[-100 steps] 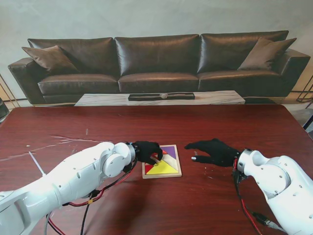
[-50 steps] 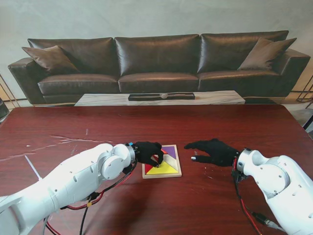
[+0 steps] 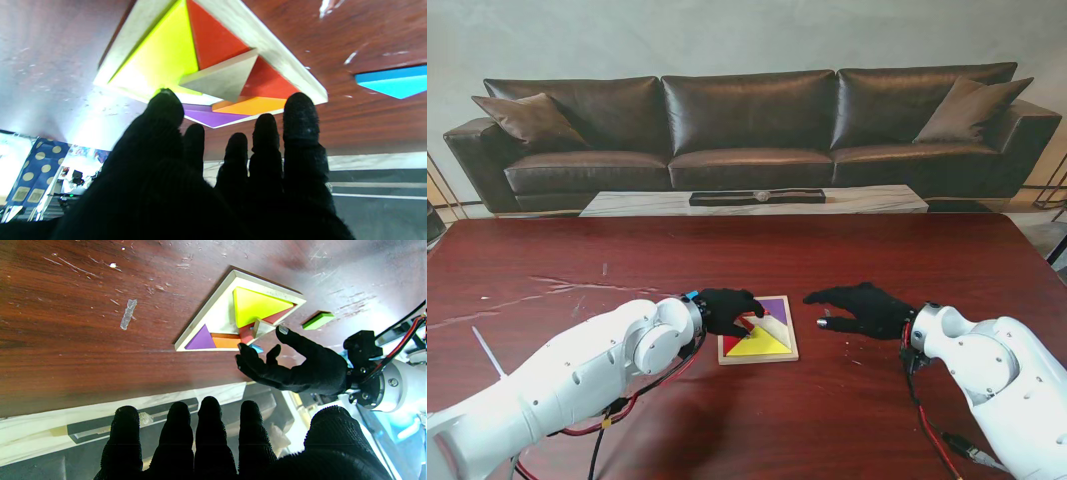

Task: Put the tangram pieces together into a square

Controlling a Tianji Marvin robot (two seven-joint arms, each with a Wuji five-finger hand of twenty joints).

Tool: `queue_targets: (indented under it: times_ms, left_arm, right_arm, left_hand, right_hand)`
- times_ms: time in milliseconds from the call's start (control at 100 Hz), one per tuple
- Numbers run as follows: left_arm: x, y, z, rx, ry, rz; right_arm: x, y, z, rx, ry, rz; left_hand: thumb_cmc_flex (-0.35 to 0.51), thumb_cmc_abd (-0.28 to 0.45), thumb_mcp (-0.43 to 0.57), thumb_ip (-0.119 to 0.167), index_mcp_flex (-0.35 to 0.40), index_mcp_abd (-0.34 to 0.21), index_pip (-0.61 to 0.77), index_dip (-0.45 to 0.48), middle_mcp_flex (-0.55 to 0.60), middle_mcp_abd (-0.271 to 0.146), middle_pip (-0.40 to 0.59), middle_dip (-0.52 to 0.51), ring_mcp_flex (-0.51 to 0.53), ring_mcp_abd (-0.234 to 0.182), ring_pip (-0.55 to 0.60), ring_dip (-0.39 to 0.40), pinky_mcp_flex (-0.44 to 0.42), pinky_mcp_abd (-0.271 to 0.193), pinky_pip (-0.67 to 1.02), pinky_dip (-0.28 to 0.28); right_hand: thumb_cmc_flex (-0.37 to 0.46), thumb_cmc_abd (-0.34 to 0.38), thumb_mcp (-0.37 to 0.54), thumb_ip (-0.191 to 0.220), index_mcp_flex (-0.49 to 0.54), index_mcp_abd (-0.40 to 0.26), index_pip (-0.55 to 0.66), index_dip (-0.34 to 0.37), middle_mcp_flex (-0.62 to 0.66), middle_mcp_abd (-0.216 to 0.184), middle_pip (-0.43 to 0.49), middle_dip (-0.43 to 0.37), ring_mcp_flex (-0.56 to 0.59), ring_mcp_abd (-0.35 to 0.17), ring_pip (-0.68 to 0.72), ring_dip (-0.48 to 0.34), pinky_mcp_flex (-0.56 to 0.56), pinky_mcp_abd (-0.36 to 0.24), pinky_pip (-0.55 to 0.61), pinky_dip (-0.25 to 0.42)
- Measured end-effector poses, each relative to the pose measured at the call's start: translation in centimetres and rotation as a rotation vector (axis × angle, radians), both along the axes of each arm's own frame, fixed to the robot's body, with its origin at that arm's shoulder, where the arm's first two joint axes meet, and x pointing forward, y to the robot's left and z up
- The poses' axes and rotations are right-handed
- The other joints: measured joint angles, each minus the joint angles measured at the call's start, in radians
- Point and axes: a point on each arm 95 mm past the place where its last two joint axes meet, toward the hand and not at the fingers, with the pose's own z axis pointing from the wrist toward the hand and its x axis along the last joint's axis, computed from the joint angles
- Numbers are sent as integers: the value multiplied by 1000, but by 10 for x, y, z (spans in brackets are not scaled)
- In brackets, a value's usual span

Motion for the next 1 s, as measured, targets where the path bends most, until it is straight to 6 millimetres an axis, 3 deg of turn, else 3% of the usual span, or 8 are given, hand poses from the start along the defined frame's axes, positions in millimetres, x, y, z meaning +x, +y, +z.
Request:
queue_targets:
  times_ms: [60,320,480,600,710,800,1000]
  left_arm:
    - [-1,1,-1,17,-18,5]
    - [-9,8,-6,76,-40,38]
    - [-13,10,-12,119,-35,35]
    - [-13,10,-14,109,-45,31]
    - [-12,10,-19,92,-71,9]
    - [-10,10,-22,84,-80,-1]
    - [-7,6,-22,73,-100,-22]
  right_arm:
    - [0,0,0,1,0,0]
    - [0,1,-1,4,2,2]
    - [0,1,-1,5,3,2]
    - [0,2,-1,5,4,3]
    - [0,2,-1,6,4,3]
    - [0,2,-1,6,4,3]
    - [0,1,-1,7,6,0]
  left_hand:
    - [-8,0,11,0,-36,13,-50,-8,18,0,1,0,15,5,-2,-7,-3,10,-5,0]
    - [-34,-1,43,0,-36,19,-77,15,21,0,18,-2,15,6,-17,-11,-17,10,-15,0]
    - [-34,-11,46,0,-36,-7,-59,61,21,-2,136,119,27,-37,98,99,-8,10,0,0]
    - [-34,-28,76,0,-32,-15,-11,73,105,-73,224,188,87,-64,158,159,14,3,37,1]
    - [-32,-41,139,0,-5,-32,43,77,154,-104,264,222,107,-79,180,175,30,-4,59,1]
    - [-15,-76,177,0,20,-52,106,78,174,-102,265,335,145,-84,197,177,47,-4,77,1]
    - [72,-101,188,0,109,-88,234,98,250,-116,205,424,156,-90,207,199,59,-12,91,1]
  right_hand:
    - [0,0,0,0,0,0,0,0,0,0,0,0,0,0,0,0,0,0,0,0]
    - [0,0,0,0,0,0,0,0,0,0,0,0,0,0,0,0,0,0,0,0]
    - [0,0,0,0,0,0,0,0,0,0,0,0,0,0,0,0,0,0,0,0]
    - [0,0,0,0,0,0,0,0,0,0,0,0,0,0,0,0,0,0,0,0]
    - [0,0,0,0,0,0,0,0,0,0,0,0,0,0,0,0,0,0,0,0]
    - [0,0,0,0,0,0,0,0,0,0,0,0,0,0,0,0,0,0,0,0]
    - [0,0,0,0,0,0,0,0,0,0,0,0,0,0,0,0,0,0,0,0]
